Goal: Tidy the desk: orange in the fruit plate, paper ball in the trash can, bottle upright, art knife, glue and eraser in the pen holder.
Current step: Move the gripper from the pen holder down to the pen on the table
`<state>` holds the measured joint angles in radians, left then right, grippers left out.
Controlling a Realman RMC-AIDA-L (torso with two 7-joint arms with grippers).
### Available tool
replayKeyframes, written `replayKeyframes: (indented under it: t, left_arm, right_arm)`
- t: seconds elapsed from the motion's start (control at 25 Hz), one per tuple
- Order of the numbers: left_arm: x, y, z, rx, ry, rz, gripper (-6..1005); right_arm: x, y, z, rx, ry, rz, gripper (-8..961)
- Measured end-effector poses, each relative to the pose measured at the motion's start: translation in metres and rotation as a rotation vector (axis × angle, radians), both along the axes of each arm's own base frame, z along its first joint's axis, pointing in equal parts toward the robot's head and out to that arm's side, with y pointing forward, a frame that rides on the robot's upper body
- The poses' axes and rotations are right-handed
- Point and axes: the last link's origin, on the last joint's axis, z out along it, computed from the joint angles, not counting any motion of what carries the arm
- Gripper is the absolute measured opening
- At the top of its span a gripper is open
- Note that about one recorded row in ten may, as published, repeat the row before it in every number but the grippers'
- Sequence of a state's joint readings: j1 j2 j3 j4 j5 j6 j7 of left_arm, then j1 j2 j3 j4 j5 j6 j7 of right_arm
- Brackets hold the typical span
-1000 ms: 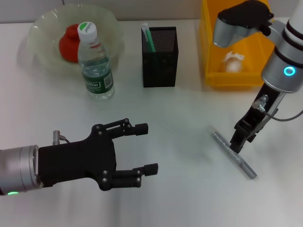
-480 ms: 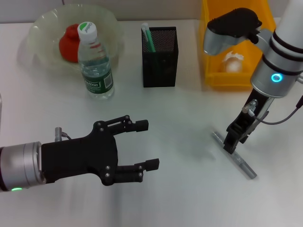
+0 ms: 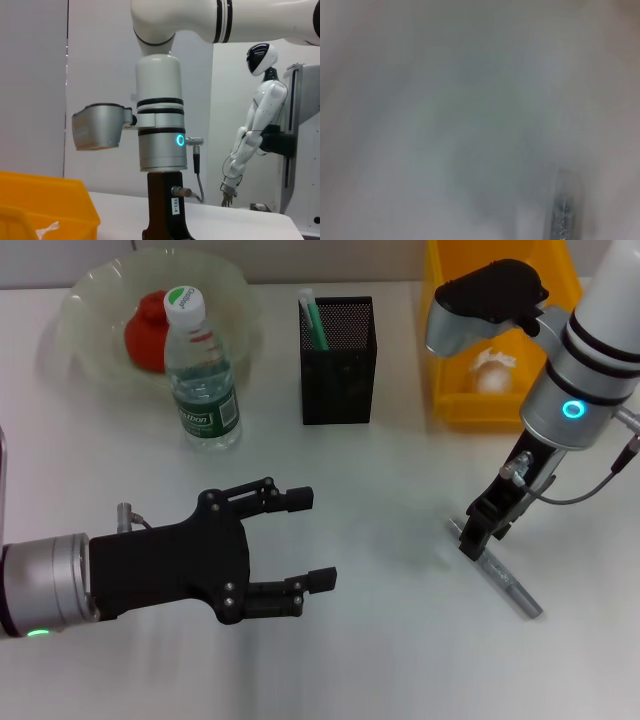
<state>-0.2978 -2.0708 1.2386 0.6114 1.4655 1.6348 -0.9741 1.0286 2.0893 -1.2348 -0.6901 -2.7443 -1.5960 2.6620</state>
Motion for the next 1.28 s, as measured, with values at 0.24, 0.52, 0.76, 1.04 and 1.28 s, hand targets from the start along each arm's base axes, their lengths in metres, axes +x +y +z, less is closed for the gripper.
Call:
replayKeyframes:
  t: [0.24, 0.52, 0.76, 1.04, 1.28]
  left_arm:
    - [0.001, 0.003, 0.000, 0.006, 0.006, -0.001, 813]
    - [0.000, 0.004, -0.001, 0.010, 0.015, 0.004, 813]
    - [0.000, 0.005, -0.002, 0.011, 0.016, 0.004, 813]
    - [0.000, 0.005, -0.002, 0.011, 0.017, 0.004, 813]
    - [0.000, 0.004, -0.002, 0.010, 0.017, 0.005, 813]
  right_arm:
    - [0.003, 0.000, -0.002, 0.004, 0.000, 0.001, 433]
    - [0.006, 0.001, -0.004, 0.005, -0.005, 0.005, 427]
    - [0.007, 0.000, -0.007, -0.001, -0.015, 0.015, 400]
    - [0.006, -0.002, -0.010, -0.011, -0.010, 0.019, 303]
    - [0.006, -0.001, -0.011, -0.004, -0.007, 0.023, 281]
